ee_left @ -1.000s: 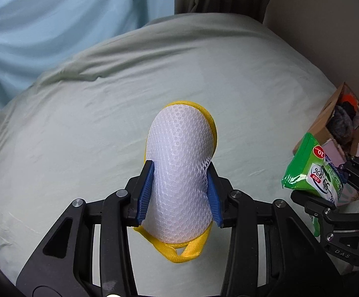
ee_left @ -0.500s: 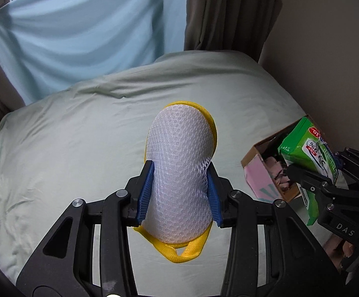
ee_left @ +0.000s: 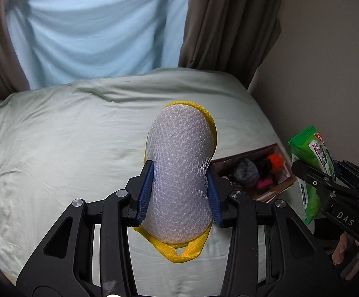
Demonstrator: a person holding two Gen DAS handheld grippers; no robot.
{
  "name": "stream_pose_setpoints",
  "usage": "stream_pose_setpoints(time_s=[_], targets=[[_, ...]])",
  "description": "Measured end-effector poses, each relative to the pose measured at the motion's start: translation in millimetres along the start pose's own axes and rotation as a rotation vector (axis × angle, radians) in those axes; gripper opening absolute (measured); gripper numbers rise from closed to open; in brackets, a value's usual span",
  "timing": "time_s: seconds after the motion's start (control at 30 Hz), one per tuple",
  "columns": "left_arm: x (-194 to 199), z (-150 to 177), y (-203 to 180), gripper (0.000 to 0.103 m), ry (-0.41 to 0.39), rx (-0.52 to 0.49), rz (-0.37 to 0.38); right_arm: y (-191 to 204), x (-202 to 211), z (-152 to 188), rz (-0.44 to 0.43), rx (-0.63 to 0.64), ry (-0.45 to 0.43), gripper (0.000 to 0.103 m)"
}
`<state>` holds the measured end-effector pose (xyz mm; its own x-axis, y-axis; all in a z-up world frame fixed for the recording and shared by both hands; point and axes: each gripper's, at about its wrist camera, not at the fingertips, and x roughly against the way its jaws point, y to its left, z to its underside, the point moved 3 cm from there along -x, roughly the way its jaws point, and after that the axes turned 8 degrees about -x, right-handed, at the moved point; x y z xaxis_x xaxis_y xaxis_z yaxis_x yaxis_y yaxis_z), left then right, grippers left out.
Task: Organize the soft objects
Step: 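Carry the sponge and wipes packet over the cardboard box with both tools, then open both tools to drop the sponge and wipes packet inside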
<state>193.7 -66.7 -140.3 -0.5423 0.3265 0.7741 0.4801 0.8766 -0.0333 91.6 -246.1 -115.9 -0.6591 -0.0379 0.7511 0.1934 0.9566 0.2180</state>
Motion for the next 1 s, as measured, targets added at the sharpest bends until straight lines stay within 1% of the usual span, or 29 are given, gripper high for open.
stream_pose_setpoints(time_s=[0.17, 0.27, 0.4, 0.53, 0.73, 0.9, 1.0], targets=[[-15.7, -8.9, -44.9, 0.037, 0.0, 0.006, 0.007, -49.4, 1.8, -6.2, 0.013, -0.013, 0.006, 0.037], [-36.0, -10.9, -71.0, 0.037, 0.014, 0.023, 0.013, -81.8, -3.7, -7.7, 0.018, -0.022, 0.022, 0.037], [-73.2, -9.0, -102.1, 0.037, 0.055, 0.057, 0.02, -118.0, -21.7, -7.6, 0.023, -0.034, 0.054, 0.037], [-115.9, -2.5, -125.2, 0.037, 0.102, 0.085, 0.005, -156.4, -52.6, -4.7, 0.016, -0.061, 0.104, 0.037], [-186.7, 15.6, -150.1, 0.037, 0.178, 0.084, -0.023, -196.2, -107.9, 4.0, 0.007, -0.107, 0.179, 0.037], [-240.2, 35.0, -168.6, 0.037, 0.25, 0.069, -0.042, -218.1, -146.7, 14.7, 0.012, -0.163, 0.21, 0.037], [-261.0, 44.2, -174.8, 0.037, 0.287, 0.058, -0.046, -226.0, -166.2, 19.2, 0.005, -0.179, 0.226, 0.038]])
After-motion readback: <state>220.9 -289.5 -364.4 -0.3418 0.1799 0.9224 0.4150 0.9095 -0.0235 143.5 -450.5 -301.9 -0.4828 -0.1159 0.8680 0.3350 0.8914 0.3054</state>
